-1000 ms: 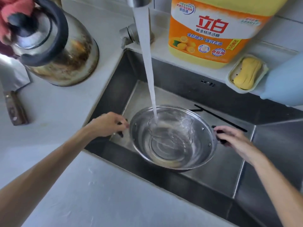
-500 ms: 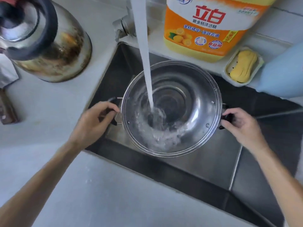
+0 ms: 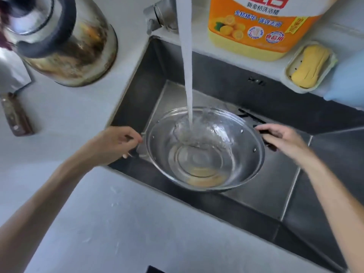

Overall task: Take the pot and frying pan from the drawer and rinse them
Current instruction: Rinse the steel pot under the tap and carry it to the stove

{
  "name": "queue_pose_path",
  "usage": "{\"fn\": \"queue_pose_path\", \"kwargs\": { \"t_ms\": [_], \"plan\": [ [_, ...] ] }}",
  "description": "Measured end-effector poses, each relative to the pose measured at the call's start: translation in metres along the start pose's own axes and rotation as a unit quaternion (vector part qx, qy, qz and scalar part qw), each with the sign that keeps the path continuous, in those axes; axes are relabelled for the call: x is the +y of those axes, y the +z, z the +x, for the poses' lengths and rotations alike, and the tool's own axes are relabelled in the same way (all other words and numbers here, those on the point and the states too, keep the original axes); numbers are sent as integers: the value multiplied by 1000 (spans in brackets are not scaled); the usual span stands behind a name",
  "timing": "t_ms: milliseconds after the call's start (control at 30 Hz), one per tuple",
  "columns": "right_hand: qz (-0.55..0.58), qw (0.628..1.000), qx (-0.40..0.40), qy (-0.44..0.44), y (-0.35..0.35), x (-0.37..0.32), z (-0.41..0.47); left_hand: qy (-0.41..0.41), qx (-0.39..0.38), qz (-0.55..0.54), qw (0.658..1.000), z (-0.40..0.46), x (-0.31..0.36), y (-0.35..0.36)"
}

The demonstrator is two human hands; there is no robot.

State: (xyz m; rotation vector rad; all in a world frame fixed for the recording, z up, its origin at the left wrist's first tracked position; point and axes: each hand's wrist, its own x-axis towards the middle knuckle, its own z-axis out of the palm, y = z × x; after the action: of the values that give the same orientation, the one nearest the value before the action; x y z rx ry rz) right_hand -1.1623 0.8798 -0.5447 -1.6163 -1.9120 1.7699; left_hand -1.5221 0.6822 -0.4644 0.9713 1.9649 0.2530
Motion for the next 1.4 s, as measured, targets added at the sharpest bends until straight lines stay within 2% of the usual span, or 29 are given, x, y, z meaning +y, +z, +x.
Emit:
{"fn": "queue_pose_path", "kwargs": {
  "t_ms": [100,167,233,300,400,467,533,600,667,733,800,867,1000,1067,1133,1200,1267,1333,1400],
  "plan": [
    [-85,992,26,-85,-28,-36,-16,-18,-121,32,992,15,-13,32],
    [-118,981,61,-143,-37,-54,-31,3,-117,31,993,25,-17,48],
    [-148,965,106,-188,-37,-65,-44,32,-59,19,998,31,-21,60],
    [-148,954,145,-215,-33,-62,-50,72,38,14,997,26,-17,63],
    [-70,960,201,-180,-17,-30,-42,140,171,-10,975,7,-7,48],
    [0,966,213,-146,2,-1,-30,209,217,9,954,-11,9,28],
    [68,976,184,-95,26,22,-15,261,234,18,936,-28,36,9],
    [108,989,97,-23,48,34,-4,263,241,8,934,-40,67,1],
    [129,991,4,33,65,41,0,216,240,-15,946,-40,85,-1],
    [126,989,-33,73,66,43,0,151,236,-41,959,-32,86,-4],
    [95,992,-17,78,55,40,0,88,223,-67,968,-20,65,-7],
    [48,997,8,54,33,26,-1,43,177,-75,980,-9,34,-5],
    [-57,995,39,-67,-15,-27,-15,-24,-31,-55,998,11,-17,29],
    [-119,983,57,-127,-28,-50,-26,-3,-99,-35,994,19,-25,49],
    [-140,969,94,-178,-32,-63,-37,38,-104,-34,993,26,-27,58],
    [-139,952,144,-230,-31,-66,-46,73,-74,-47,993,30,-27,58],
    [-130,939,187,-257,-29,-53,-48,107,3,-30,994,29,-25,54],
    [-87,944,225,-226,-20,-30,-45,143,93,-31,985,20,-19,45],
    [-14,955,244,-170,-1,-3,-38,213,166,-28,962,8,-3,29]
  ]
}}
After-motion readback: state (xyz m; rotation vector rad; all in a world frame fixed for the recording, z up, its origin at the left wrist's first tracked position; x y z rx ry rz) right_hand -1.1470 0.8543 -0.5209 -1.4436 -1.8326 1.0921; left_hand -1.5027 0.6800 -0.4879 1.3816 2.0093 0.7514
